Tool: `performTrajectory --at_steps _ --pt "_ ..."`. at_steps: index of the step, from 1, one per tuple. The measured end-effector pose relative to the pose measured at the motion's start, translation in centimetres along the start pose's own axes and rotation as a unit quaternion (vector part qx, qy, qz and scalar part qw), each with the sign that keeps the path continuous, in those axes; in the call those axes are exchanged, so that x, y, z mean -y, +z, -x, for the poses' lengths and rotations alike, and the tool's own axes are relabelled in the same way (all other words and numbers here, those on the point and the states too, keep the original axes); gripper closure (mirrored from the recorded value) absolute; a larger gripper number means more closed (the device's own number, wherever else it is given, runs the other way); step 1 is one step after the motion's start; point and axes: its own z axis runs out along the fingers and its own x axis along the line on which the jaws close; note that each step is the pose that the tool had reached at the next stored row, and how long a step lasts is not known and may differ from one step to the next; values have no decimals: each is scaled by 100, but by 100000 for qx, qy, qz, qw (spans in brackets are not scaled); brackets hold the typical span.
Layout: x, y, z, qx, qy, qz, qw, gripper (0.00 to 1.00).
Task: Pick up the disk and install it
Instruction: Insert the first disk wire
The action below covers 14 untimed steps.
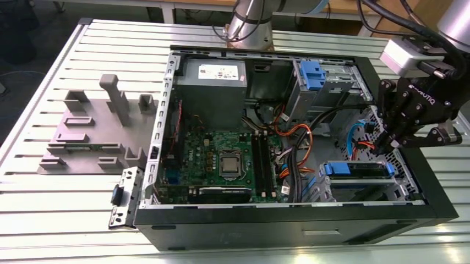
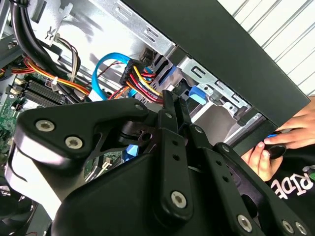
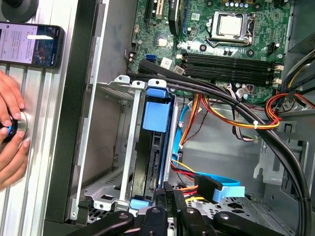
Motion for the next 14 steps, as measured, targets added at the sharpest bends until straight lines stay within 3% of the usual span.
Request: performTrajectory --at_steps 5,14 --pt "-13 1 -1 2 21 -205 100000 83" --pt "-99 5 -12 95 215 -2310 99973 83"
